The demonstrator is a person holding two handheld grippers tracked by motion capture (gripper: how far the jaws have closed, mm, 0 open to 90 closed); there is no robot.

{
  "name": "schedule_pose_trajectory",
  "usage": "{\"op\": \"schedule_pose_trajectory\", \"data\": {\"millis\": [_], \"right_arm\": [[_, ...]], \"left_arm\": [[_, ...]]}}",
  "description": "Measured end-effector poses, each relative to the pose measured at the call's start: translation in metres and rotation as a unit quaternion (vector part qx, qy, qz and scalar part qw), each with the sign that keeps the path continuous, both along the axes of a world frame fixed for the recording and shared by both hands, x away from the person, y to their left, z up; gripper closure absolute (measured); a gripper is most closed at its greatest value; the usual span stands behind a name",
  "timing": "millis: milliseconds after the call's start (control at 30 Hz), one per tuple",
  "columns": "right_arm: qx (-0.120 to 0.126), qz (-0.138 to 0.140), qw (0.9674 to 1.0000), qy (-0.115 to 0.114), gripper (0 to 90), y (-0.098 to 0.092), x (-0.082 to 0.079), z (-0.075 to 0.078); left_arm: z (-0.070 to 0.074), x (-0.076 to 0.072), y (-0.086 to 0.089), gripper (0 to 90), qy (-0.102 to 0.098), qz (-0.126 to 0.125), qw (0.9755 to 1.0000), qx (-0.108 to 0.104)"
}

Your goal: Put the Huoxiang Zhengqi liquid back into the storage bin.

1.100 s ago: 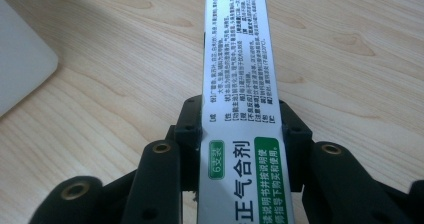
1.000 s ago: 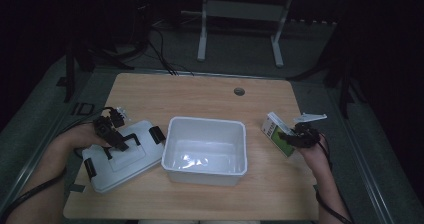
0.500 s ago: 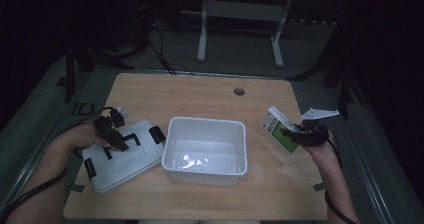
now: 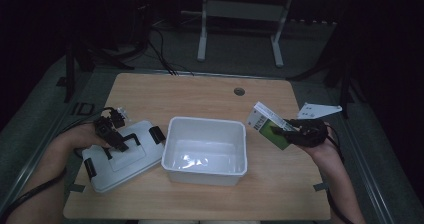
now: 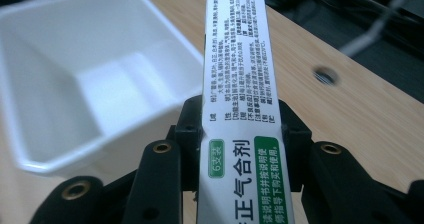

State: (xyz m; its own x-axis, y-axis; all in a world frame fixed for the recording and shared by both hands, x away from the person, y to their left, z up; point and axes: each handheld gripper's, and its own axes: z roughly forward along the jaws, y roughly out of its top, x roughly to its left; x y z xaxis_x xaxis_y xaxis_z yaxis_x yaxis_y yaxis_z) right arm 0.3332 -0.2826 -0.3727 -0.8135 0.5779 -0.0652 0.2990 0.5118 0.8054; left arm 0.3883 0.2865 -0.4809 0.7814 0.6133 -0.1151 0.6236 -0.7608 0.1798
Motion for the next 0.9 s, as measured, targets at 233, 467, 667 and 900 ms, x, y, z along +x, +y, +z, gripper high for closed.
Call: {"op": "schedule_pose_trajectory", "data": {"millis": [233, 467, 667, 900], "right_arm": [[0.006, 0.069, 0.9976, -0.008, 63.9, 0.032, -0.009, 0.015], [-0.007, 0.142, 0.9897, -0.019, 63.9, 0.062, -0.014, 0.021], [-0.003, 0.195, 0.9805, -0.019, 63.9, 0.082, -0.015, 0.022], [-0.033, 0.255, 0.9664, -0.004, 63.8, 0.111, -0.014, 0.013]], "left_arm": [[0.0, -0.002, 0.001, 44.9, -0.002, 0.0, 1.0, -0.005], [-0.001, -0.002, 0.001, 44.9, 0.001, -0.004, 1.0, -0.003], [-0.002, -0.003, 0.001, 44.9, 0.004, -0.002, 1.0, -0.003], [-0.001, -0.004, 0.0, 44.9, 0.004, -0.005, 1.0, -0.005]]}}
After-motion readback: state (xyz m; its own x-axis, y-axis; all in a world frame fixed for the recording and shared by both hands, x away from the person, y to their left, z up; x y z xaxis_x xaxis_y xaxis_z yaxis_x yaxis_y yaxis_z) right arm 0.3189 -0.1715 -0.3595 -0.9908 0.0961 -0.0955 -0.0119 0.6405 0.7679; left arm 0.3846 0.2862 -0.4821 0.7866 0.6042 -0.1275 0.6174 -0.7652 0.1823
